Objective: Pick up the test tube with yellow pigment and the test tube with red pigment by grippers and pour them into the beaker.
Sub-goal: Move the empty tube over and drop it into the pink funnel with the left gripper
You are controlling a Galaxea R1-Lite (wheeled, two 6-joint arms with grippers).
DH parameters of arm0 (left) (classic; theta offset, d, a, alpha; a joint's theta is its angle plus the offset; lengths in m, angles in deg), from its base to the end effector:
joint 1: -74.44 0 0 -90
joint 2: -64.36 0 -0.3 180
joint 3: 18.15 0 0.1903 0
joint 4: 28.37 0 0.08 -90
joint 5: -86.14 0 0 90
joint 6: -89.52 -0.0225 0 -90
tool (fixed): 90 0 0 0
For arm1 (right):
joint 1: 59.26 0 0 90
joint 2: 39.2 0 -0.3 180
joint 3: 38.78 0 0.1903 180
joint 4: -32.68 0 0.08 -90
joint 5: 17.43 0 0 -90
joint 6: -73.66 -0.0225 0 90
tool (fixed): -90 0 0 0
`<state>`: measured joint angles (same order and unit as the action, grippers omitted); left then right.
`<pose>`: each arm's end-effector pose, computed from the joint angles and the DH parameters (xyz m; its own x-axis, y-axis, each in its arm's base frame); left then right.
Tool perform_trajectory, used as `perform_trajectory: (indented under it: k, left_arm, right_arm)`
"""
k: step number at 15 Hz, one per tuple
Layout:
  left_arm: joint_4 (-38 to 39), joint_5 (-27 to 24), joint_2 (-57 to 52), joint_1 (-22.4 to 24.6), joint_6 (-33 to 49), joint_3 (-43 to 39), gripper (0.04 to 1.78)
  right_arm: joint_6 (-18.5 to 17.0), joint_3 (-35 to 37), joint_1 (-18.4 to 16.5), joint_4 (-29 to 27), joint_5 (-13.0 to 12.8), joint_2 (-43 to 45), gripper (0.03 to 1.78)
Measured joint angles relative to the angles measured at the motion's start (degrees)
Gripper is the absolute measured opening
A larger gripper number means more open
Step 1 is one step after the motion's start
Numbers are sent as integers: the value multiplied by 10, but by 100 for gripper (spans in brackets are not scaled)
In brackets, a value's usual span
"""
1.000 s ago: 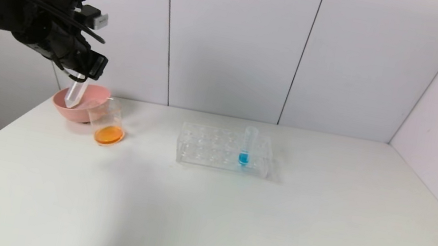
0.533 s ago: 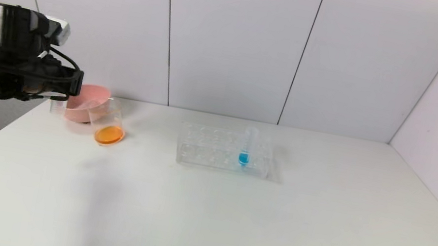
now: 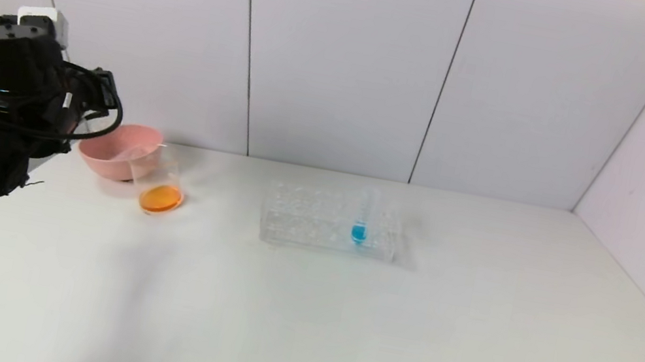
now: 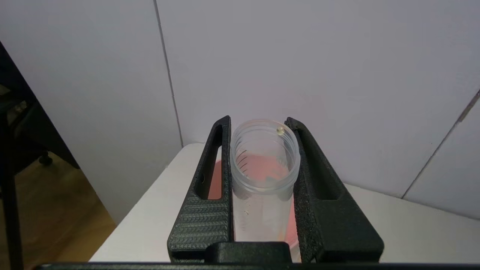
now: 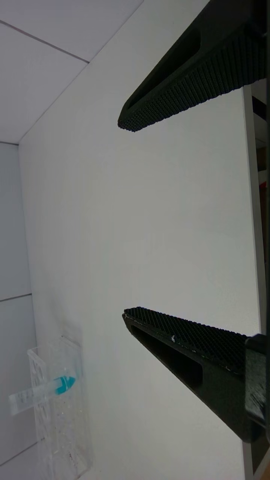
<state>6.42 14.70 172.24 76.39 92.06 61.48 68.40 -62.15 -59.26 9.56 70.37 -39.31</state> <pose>0.3600 0.0194 0.2070 0.9304 0.3502 0.1080 -0.3429 0.9359 -0.0802 -0.0227 -0.0009 0.0760 0.9993 -0.0384 0.0024 0.0380 0.9951 0.0918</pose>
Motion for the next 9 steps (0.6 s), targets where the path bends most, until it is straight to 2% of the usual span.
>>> perform_trajectory:
  k: [6,9]
  left_arm:
    - [-90,-1,136,23,26,187,46]
    - [-97,3,174,24,22,227,46]
  right_arm:
    - [0,0,0,0,0,0,171]
    - [0,0,0,0,0,0,171]
